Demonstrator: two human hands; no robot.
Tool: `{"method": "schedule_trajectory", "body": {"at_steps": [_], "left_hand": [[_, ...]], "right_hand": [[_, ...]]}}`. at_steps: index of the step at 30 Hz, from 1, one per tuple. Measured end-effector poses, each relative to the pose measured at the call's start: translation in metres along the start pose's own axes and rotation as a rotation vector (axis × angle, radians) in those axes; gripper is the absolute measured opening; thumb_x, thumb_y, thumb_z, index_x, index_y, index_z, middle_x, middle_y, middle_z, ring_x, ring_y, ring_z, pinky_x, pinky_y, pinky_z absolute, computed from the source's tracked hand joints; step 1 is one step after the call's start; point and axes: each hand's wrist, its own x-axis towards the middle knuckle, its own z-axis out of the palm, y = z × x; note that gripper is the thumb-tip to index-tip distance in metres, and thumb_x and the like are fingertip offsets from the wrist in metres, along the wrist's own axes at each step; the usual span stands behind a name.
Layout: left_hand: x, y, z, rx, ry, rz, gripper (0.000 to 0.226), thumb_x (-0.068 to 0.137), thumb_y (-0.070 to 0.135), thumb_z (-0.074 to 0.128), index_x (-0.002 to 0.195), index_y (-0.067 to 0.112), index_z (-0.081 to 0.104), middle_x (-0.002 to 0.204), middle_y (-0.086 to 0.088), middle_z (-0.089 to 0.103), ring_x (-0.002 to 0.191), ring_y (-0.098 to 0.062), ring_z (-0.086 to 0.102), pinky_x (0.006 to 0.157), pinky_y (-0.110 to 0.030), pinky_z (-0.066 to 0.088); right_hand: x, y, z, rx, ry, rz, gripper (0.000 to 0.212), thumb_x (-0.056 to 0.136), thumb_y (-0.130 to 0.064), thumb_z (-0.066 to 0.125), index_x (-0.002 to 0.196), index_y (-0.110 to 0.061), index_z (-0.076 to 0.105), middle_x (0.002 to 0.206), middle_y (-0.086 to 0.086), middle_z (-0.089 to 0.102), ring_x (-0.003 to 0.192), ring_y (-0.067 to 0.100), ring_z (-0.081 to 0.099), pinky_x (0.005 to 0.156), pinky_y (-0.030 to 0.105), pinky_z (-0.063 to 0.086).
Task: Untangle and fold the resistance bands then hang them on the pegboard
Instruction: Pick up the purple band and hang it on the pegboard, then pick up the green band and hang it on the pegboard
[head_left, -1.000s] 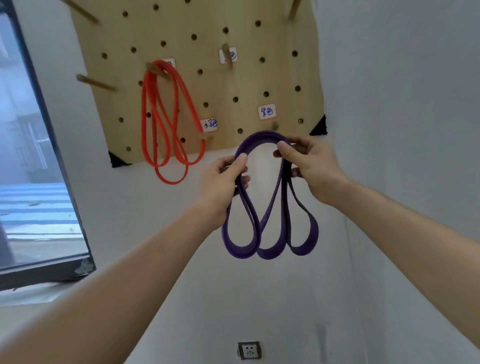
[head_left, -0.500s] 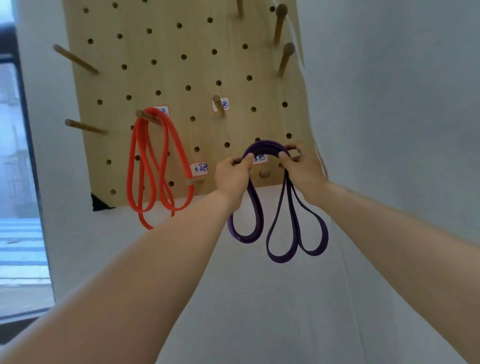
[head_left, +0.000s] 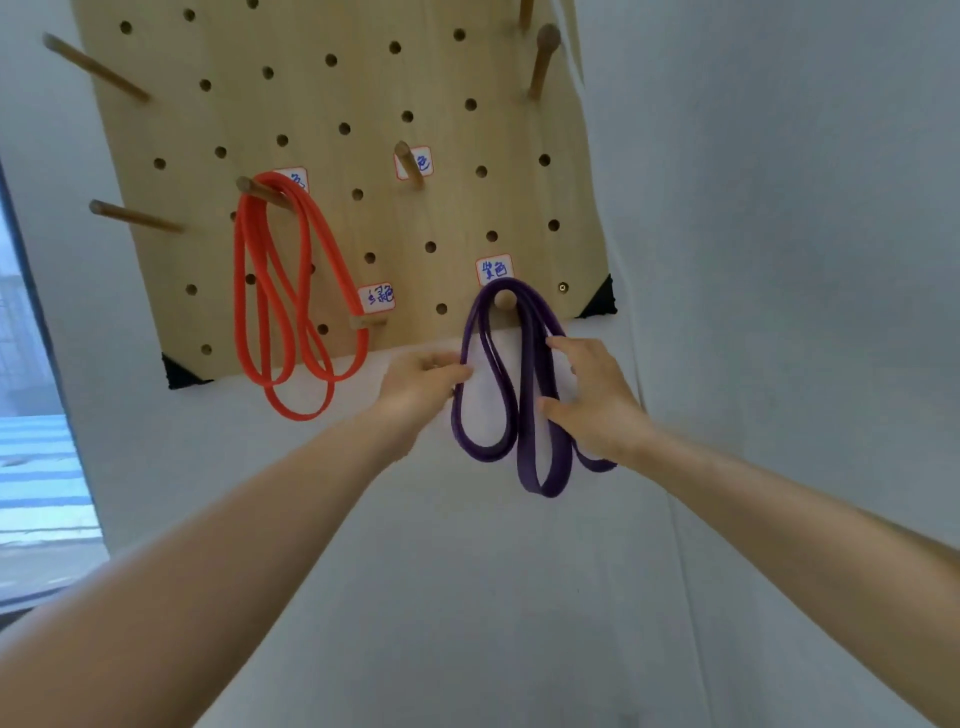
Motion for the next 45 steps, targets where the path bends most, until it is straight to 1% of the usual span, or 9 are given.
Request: {"method": "schedule_trajectory", "body": {"at_steps": [6, 10, 22, 27, 30, 33, 36, 40, 45], "left_hand": [[-0.072, -0.051, -0.017, 0.101, -0.274, -0.053, 0.014, 0.094, 0.025, 0.070, 0.104, 0.018, 0.076, 0.099, 0.000, 0.079, 0.094, -0.014, 0.074, 0.083, -0.026, 0.058], [-0.116, -0.108, -0.022, 0.090, -0.348, -0.142, 0.013, 0.090, 0.019, 0.073, 0.101, 0.014, 0.078, 0.101, -0.005, 0.078, 0.085, -0.011, 0.071, 0.082, -0.025, 0.054], [-0.282, -0.322, -0.006, 0.141, -0.415, -0.481, 0.010, 0.092, 0.015, 0.072, 0.100, 0.012, 0.077, 0.090, -0.008, 0.076, 0.075, -0.006, 0.065, 0.068, -0.013, 0.051], [-0.355, -0.404, 0.017, 0.148, -0.474, -0.632, 0.006, 0.089, 0.022, 0.075, 0.092, 0.021, 0.079, 0.079, -0.001, 0.076, 0.076, -0.015, 0.069, 0.075, -0.030, 0.054], [-0.392, -0.440, 0.036, 0.137, -0.514, -0.721, 0.009, 0.088, 0.025, 0.072, 0.094, 0.023, 0.078, 0.089, -0.006, 0.076, 0.087, -0.020, 0.070, 0.084, -0.037, 0.058], [-0.429, -0.468, 0.058, 0.122, -0.514, -0.805, 0.014, 0.095, 0.017, 0.068, 0.107, 0.014, 0.074, 0.104, -0.011, 0.073, 0.096, -0.020, 0.068, 0.073, -0.013, 0.050], [-0.460, -0.495, 0.074, 0.148, -0.551, -0.810, 0.020, 0.097, 0.023, 0.066, 0.115, 0.016, 0.070, 0.106, 0.002, 0.072, 0.100, -0.010, 0.065, 0.070, -0.002, 0.043], [-0.496, -0.533, 0.085, 0.229, -0.642, -0.840, 0.022, 0.096, 0.029, 0.066, 0.117, 0.024, 0.069, 0.119, 0.003, 0.070, 0.113, -0.016, 0.065, 0.097, -0.032, 0.050], [-0.531, -0.554, 0.092, 0.386, -0.746, -0.774, 0.049, 0.092, 0.028, 0.067, 0.141, 0.027, 0.055, 0.153, 0.000, 0.042, 0.141, -0.024, 0.039, 0.116, -0.035, 0.033]], "right_hand": [[-0.066, 0.011, 0.016, 0.074, -0.153, -0.034, 0.026, 0.089, -0.016, 0.072, 0.115, -0.020, 0.071, 0.108, -0.008, 0.068, 0.090, 0.006, 0.062, 0.076, 0.013, 0.048], [-0.113, 0.030, 0.050, 0.080, -0.421, 0.025, 0.009, 0.090, -0.020, 0.072, 0.098, -0.018, 0.075, 0.087, -0.005, 0.071, 0.075, 0.006, 0.064, 0.067, 0.015, 0.051], [-0.265, 0.095, 0.191, -0.125, -1.145, 0.266, 0.022, 0.091, -0.025, 0.072, 0.110, -0.015, 0.072, 0.098, 0.004, 0.071, 0.091, 0.021, 0.069, 0.083, 0.028, 0.053], [-0.334, 0.137, 0.236, -0.140, -1.285, 0.457, 0.026, 0.093, -0.027, 0.070, 0.113, -0.011, 0.070, 0.102, 0.002, 0.068, 0.093, 0.027, 0.070, 0.087, 0.041, 0.059], [-0.377, 0.167, 0.251, -0.139, -1.218, 0.621, 0.025, 0.093, -0.024, 0.071, 0.111, -0.006, 0.070, 0.097, 0.004, 0.065, 0.082, 0.025, 0.065, 0.071, 0.036, 0.059], [-0.429, 0.193, 0.263, -0.128, -1.115, 0.778, 0.026, 0.093, -0.022, 0.071, 0.111, -0.005, 0.070, 0.099, 0.009, 0.065, 0.079, 0.021, 0.059, 0.057, 0.024, 0.046], [-0.478, 0.221, 0.275, -0.130, -1.091, 0.898, 0.032, 0.089, -0.028, 0.076, 0.115, -0.011, 0.069, 0.111, 0.007, 0.066, 0.096, 0.021, 0.062, 0.076, 0.032, 0.052], [-0.520, 0.242, 0.292, -0.174, -0.926, 1.056, 0.060, 0.087, -0.032, 0.077, 0.138, -0.011, 0.053, 0.135, 0.010, 0.059, 0.123, 0.030, 0.057, 0.105, 0.043, 0.047], [-0.569, 0.262, 0.309, -0.125, -0.741, 1.329, 0.078, 0.086, -0.028, 0.078, 0.150, -0.010, 0.038, 0.149, 0.011, 0.048, 0.132, 0.033, 0.052, 0.109, 0.046, 0.046]]}}
